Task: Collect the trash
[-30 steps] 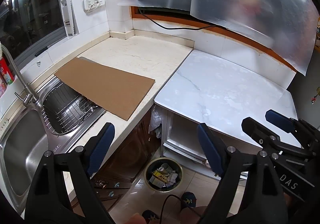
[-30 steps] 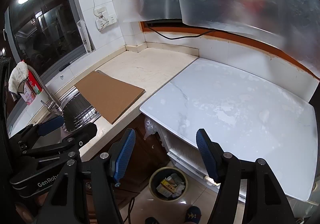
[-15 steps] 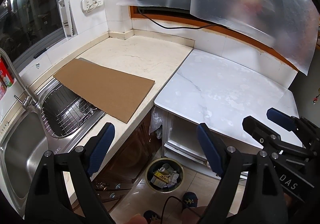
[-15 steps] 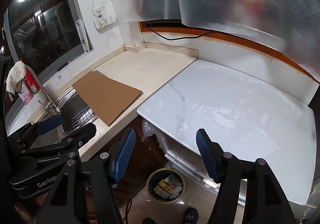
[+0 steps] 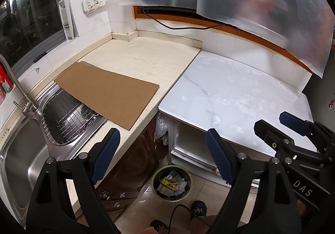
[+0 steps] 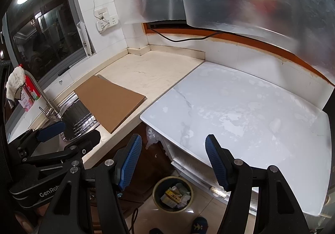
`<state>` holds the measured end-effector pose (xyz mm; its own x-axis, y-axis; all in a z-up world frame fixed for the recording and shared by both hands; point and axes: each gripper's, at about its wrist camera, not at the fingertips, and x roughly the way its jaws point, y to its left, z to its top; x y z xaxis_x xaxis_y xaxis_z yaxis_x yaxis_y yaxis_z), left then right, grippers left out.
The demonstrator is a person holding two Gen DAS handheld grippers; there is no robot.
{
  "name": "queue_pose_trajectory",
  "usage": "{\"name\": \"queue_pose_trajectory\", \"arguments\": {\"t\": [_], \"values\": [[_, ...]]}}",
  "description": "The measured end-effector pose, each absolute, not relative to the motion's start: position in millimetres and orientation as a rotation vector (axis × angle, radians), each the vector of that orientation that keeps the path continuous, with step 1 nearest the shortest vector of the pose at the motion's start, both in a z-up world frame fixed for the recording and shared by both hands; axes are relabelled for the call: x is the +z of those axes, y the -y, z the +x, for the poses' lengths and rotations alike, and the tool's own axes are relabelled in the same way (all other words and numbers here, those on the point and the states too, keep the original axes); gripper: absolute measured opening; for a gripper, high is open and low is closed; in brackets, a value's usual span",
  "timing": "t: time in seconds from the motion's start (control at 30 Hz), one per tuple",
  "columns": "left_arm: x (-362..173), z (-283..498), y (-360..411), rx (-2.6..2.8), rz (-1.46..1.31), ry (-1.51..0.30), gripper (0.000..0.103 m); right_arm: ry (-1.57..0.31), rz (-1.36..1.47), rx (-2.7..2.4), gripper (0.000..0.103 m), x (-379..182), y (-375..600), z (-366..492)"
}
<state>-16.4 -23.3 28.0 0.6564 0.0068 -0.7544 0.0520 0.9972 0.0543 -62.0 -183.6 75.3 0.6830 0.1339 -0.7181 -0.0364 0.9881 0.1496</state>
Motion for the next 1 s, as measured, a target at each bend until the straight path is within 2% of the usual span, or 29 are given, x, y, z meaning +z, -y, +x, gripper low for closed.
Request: {"name": "queue_pose_trajectory", "arguments": {"t": [1.0], "values": [[17, -7, 34, -0.017, 0.062, -0.876, 0.081, -0.831, 0.137, 0.093, 0.065, 59, 187, -61]]}}
